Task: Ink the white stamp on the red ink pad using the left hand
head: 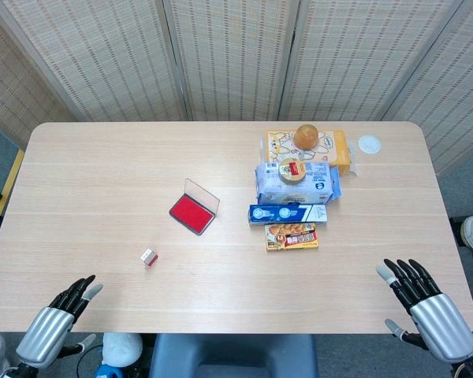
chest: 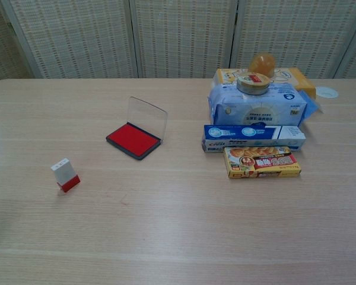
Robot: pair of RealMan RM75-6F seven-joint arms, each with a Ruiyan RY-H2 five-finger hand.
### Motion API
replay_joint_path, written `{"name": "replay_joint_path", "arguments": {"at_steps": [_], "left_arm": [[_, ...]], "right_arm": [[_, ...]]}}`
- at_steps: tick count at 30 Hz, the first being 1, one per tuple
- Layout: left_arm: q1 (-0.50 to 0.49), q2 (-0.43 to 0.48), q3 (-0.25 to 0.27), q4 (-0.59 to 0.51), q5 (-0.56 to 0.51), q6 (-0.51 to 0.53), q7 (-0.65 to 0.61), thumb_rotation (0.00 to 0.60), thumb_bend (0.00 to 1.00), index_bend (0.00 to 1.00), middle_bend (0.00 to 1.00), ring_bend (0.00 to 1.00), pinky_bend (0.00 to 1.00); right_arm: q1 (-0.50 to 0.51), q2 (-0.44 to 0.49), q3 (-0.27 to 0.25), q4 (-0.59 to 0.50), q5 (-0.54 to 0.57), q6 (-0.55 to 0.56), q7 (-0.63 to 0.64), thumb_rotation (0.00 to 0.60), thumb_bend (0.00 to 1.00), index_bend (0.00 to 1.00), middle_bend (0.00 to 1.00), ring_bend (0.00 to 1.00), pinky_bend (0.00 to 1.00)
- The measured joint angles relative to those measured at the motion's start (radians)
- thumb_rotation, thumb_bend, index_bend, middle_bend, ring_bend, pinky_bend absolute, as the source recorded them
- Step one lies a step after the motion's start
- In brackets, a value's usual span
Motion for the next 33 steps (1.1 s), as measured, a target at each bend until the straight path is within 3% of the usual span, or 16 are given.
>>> {"name": "replay_joint_path", "arguments": {"at_steps": [11,13,14,15,17,18,19,21,23,33], "left_arm": [[-0.016,-0.002,0.003,-0.006,0.023,-0.01,0.0,0.6,0.25,0.0,0.01,0.01,0.23],[-0.032,0.002,-0.005,-0.002,0.023,-0.017,-0.02,0.6,0.25,0.0,0.21,0.17,0.25],[-0.047,0.006,-0.015,-0.001,0.02,-0.027,-0.029,0.6,0.25,0.01,0.39,0.31,0.29],[-0.061,0.01,-0.024,0.0,0.016,-0.038,-0.037,0.6,0.26,0.05,0.58,0.44,0.36],[-0.098,0.019,-0.049,-0.003,0.003,-0.069,-0.057,0.6,0.25,0.16,0.85,0.63,0.53],[-0.115,0.023,-0.06,-0.005,-0.002,-0.084,-0.065,0.6,0.25,0.22,0.95,0.72,0.63],[-0.134,0.027,-0.07,-0.008,-0.005,-0.099,-0.072,0.6,0.25,0.25,0.98,0.77,0.67],[-0.18,0.036,-0.091,-0.018,-0.007,-0.139,-0.091,0.6,0.25,0.32,1.0,0.89,0.76],[-0.218,0.043,-0.107,-0.03,-0.01,-0.179,-0.102,0.6,0.25,0.36,1.0,0.93,0.79],[-0.407,0.05,-0.193,-0.132,-0.145,-0.492,0.037,0.6,0.25,0.41,1.0,0.96,0.8]], "right_arm": [[-0.003,0.0,-0.002,0.005,0.003,0.007,0.012,0.6,0.21,0.0,0.0,0.0,0.0],[0.001,0.0,0.001,0.0,0.013,-0.009,0.008,0.6,0.21,0.0,0.0,0.0,0.0],[0.004,-0.001,0.002,-0.003,0.017,-0.018,0.005,0.6,0.21,0.0,0.0,0.0,0.0],[0.008,-0.002,0.003,-0.006,0.021,-0.029,0.0,0.6,0.21,0.0,0.0,0.0,0.0],[0.014,-0.003,0.006,-0.011,0.026,-0.041,-0.011,0.6,0.21,0.0,0.0,0.0,0.0],[0.017,-0.004,0.008,-0.015,0.03,-0.046,-0.015,0.6,0.21,0.0,0.0,0.0,0.0],[0.018,-0.004,0.008,-0.017,0.032,-0.048,-0.016,0.6,0.21,0.0,0.0,0.0,0.0],[0.019,-0.004,0.01,-0.018,0.04,-0.053,-0.016,0.6,0.21,0.0,0.0,0.0,0.0],[0.022,-0.003,0.012,-0.02,0.048,-0.06,-0.015,0.6,0.21,0.0,0.0,0.0,0.0],[0.037,0.003,0.017,-0.03,0.07,-0.092,-0.017,0.6,0.22,0.0,0.0,0.0,0.0]]}}
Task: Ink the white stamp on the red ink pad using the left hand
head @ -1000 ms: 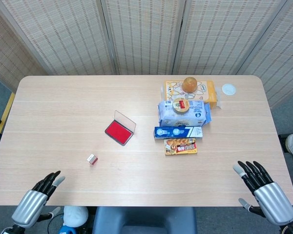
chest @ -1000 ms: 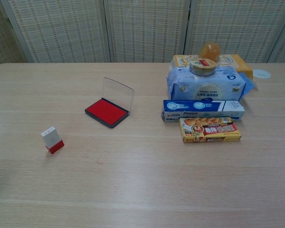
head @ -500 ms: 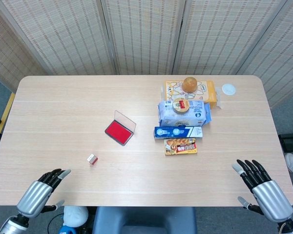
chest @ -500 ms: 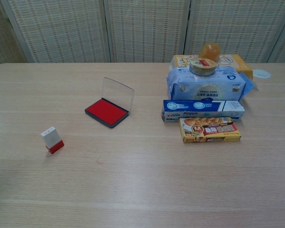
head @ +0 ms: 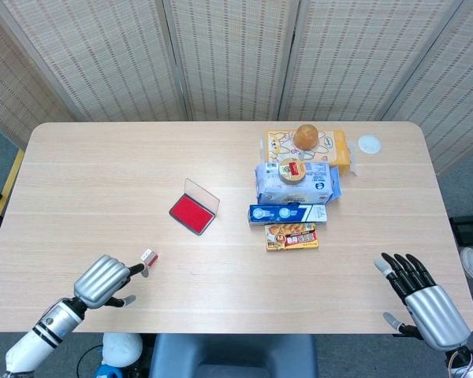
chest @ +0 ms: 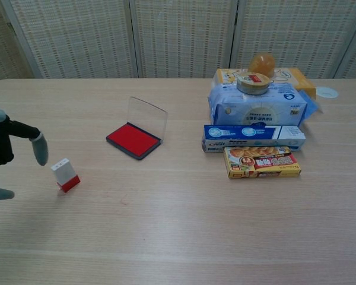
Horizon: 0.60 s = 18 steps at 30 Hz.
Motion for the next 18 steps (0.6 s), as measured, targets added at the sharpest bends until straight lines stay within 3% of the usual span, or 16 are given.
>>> {"name": "replay_joint_path", "arguments": {"at_steps": [7,11,18], "left_arm": [[-0.088,-0.021,-0.054,-0.047,-0.179,-0.124,0.191,0.6,0.25,0.34,1.0,0.96,0.8],[-0.141,-0.031,-0.082,-0.055,-0.312,-0.185,0.257,0.6,0.25,0.25,1.0,0.95,0.8],[-0.253,-0.043,-0.106,-0.037,-0.542,-0.277,0.345,0.6,0.25,0.25,1.0,0.95,0.8]], "right_arm": [[0.001,0.003,0.002,0.003,0.01,0.001,0.012,0.6,0.23,0.0,0.0,0.0,0.0],[0.008,0.005,0.008,0.001,0.034,-0.017,0.02,0.6,0.23,0.0,0.0,0.0,0.0],[0.017,0.009,0.013,-0.008,0.057,-0.04,0.022,0.6,0.23,0.0,0.0,0.0,0.0]]}}
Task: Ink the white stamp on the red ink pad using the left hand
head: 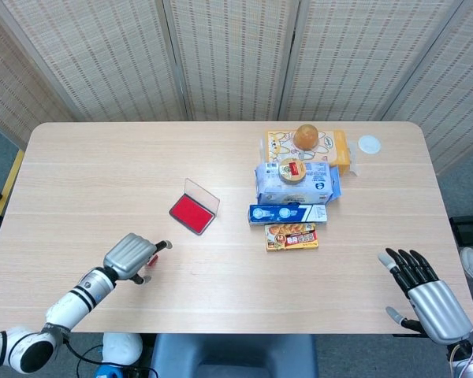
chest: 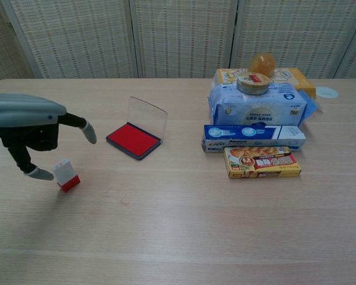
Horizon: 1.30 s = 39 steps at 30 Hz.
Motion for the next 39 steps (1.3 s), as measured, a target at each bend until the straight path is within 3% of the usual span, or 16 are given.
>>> {"name": "replay_joint_path", "arguments": {"at_steps": [6,13,39], "left_arm": [[-0.079,-0.03,0.019,0.08,-0.082,-0.038,0.066,0.6,0.25,0.27,1.0,0.95,0.8],[-0.135,-0.074,0.049,0.174,-0.13,-0.078,0.059,0.6,0.25,0.31,1.0,0.95,0.8],[-0.165,-0.121,0.113,0.308,-0.021,-0.13,-0.136,0.6,0.25,0.41,1.0,0.94,0.8]], "right_arm": [[0.002,-0.001,0.008,-0.006,0.023,-0.007,-0.007,0.6,0.23,0.0,0.0,0.0,0.0],[0.008,-0.002,0.021,-0.014,0.059,-0.029,-0.015,0.6,0.23,0.0,0.0,0.0,0.0],[0.004,-0.019,0.025,-0.024,0.075,-0.033,-0.062,0.6,0.23,0.0,0.0,0.0,0.0]]}}
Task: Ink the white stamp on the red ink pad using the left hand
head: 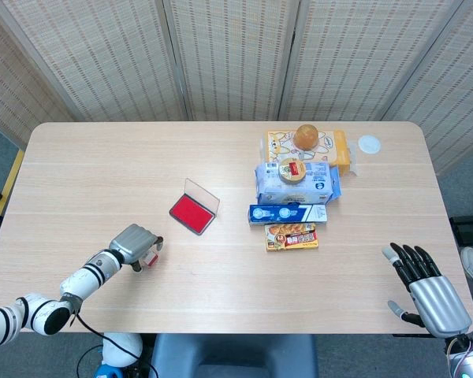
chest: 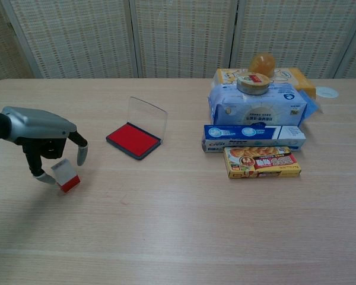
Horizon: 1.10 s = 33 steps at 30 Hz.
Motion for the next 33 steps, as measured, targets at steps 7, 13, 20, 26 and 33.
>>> {"name": "replay_joint_path", "arguments": {"at_steps": [7,13,20,26,33], "left_arm": [[0.003,-0.006,0.004,0.022,0.046,0.001,-0.054,0.6,0.25,0.44,1.0,0.94,0.8],[0.004,-0.013,0.005,0.046,0.089,0.002,-0.102,0.6,0.25,0.49,1.0,0.94,0.8],[0.004,-0.021,0.007,0.076,0.131,0.001,-0.143,0.6,0.25,0.52,1.0,0.94,0.8],[0.003,-0.022,0.013,0.087,0.142,-0.003,-0.157,0.6,0.25,0.51,1.0,0.94,0.8],[0.002,-0.022,0.015,0.088,0.136,-0.001,-0.155,0.6,0.25,0.48,1.0,0.94,0.8]], "right_arm": [[0.001,-0.005,0.001,-0.006,0.007,-0.009,-0.016,0.6,0.23,0.0,0.0,0.0,0.0],[0.0,-0.007,0.001,-0.008,0.009,-0.009,-0.024,0.6,0.23,0.0,0.0,0.0,0.0],[-0.001,-0.01,0.001,-0.009,0.009,-0.008,-0.03,0.6,0.23,0.0,0.0,0.0,0.0],[-0.001,-0.011,0.003,-0.011,0.014,-0.01,-0.034,0.6,0.23,0.0,0.0,0.0,0.0],[-0.002,-0.01,0.003,-0.01,0.012,-0.006,-0.029,0.6,0.23,0.0,0.0,0.0,0.0]]}}
